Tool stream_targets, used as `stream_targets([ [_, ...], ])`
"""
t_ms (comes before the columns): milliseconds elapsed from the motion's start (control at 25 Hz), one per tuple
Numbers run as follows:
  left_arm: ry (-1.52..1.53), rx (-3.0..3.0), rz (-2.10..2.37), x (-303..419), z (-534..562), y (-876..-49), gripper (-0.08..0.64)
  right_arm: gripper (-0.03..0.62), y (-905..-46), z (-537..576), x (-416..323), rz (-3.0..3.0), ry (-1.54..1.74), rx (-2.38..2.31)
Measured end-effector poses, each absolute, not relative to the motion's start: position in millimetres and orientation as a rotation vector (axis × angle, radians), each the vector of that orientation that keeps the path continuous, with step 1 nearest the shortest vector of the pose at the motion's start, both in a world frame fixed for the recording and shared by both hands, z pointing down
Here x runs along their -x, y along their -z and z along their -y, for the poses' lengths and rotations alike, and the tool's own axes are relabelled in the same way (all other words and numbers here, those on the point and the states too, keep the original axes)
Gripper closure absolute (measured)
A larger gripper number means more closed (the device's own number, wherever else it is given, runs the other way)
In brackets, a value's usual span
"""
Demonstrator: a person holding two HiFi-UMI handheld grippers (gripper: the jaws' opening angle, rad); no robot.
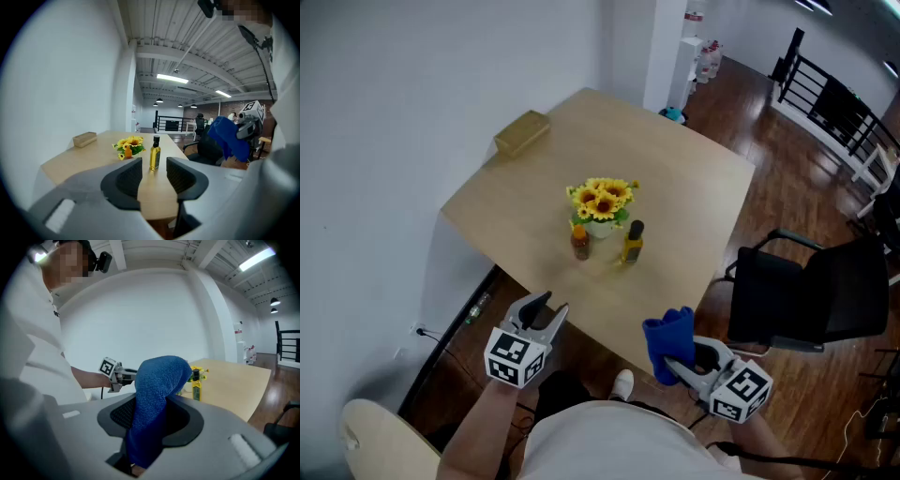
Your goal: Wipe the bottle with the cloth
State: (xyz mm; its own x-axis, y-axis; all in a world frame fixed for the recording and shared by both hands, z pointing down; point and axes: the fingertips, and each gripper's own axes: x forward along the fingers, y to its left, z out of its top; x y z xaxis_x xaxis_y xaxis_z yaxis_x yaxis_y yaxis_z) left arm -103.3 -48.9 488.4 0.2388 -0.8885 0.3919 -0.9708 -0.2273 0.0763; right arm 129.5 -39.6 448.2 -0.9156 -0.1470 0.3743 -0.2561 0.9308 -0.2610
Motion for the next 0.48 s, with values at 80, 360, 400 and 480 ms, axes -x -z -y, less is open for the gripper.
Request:
stream_targets([
  [80, -0.422, -2.202, 1.713, 120.9, 84.1, -501.8, 0.371, 0.437, -450.8, 63.7, -131.4, 2.721, -0.422, -0.370],
  [360, -0.565, -2.232, 1.612, 166.1, 194.5, -547.0, 0.336, 0.436, -444.8, 108.5, -120.5, 2.688, -0.501, -0.721],
  [400, -0.579, -2.247, 1.579, 168.0, 207.0, -553.6, 0.336, 0.436, -444.7, 109.2, -114.7, 2.677, -0.505, -0.762],
  [480, -0.606, -2.287, 1.498, 167.0, 228.0, -565.3, 0.336, 0.436, -443.2, 108.2, -101.1, 2.660, -0.509, -0.827],
])
